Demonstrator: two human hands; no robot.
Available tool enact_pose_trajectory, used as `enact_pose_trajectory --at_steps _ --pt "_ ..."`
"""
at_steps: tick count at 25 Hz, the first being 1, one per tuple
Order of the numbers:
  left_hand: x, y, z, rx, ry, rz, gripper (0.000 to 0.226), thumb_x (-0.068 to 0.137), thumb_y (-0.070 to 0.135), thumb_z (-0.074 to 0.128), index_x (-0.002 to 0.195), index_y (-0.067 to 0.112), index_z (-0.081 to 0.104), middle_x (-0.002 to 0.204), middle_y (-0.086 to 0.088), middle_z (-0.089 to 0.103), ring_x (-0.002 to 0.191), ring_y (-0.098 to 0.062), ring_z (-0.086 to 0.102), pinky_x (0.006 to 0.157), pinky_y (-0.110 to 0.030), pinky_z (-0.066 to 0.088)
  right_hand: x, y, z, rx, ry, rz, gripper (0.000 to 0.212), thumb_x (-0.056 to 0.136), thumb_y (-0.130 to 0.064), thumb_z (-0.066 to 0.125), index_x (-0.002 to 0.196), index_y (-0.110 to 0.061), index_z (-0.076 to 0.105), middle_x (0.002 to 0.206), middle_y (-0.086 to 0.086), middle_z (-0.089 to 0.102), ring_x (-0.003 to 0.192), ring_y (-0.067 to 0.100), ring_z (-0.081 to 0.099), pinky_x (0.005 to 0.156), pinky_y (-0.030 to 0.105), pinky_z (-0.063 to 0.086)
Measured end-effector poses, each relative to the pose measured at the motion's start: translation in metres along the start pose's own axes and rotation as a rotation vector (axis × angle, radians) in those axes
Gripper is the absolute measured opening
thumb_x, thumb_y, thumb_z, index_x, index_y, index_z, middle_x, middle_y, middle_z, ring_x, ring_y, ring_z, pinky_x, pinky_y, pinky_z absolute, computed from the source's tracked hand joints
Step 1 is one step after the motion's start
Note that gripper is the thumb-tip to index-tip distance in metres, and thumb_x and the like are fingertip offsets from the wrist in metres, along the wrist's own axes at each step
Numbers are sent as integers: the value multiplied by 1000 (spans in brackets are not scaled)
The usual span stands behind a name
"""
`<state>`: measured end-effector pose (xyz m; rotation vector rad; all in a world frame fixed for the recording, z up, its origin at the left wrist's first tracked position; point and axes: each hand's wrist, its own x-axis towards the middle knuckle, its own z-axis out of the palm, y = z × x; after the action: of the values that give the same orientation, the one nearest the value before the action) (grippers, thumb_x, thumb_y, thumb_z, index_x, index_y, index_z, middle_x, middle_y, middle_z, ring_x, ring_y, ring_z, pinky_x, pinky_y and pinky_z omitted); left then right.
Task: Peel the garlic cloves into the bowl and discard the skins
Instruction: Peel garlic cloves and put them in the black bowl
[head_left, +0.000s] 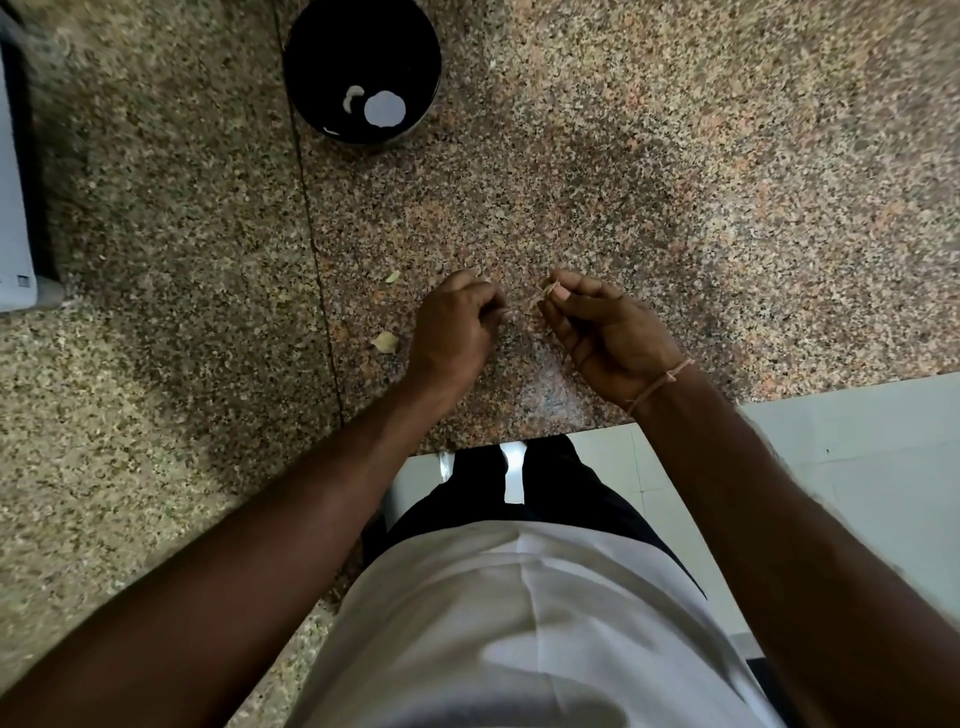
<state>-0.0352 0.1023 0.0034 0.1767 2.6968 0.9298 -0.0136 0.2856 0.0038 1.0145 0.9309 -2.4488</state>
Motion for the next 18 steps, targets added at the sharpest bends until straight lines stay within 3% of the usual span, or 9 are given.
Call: enact_pose_trajectory --at_steps 6,11,15,18 --pt "-3 1 8 155 -31 25 9 103 10 61 109 11 68 116 -3 62 89 -6 49 67 -17 33 -2 -2 8 -30 -12 9 20 92 12 60 101 -1 72 94 6 74 89 15 73 84 24 60" --pt "-8 -13 3 -102 132 -75 12 105 13 60 101 3 63 105 -7 60 94 -15 52 76 -25 40 -1 -5 11 -26 -20 24 19 94 11 58 99 -3 70 89 5 74 84 14 74 78 23 60" --pt "-15 -13 4 -152 169 -96 12 100 14 69 98 3 67 101 -8 64 90 -16 57 75 -15 44 5 -6 8 -35 -56 47 20 94 10 58 96 -5 71 92 5 73 84 13 73 83 23 60" --pt "-14 3 12 -128 139 -113 12 95 17 76 98 6 72 98 -7 69 89 -22 63 75 -33 51 7 -9 6 -47 -80 71 20 95 10 57 96 -5 71 92 4 74 83 12 73 87 24 60"
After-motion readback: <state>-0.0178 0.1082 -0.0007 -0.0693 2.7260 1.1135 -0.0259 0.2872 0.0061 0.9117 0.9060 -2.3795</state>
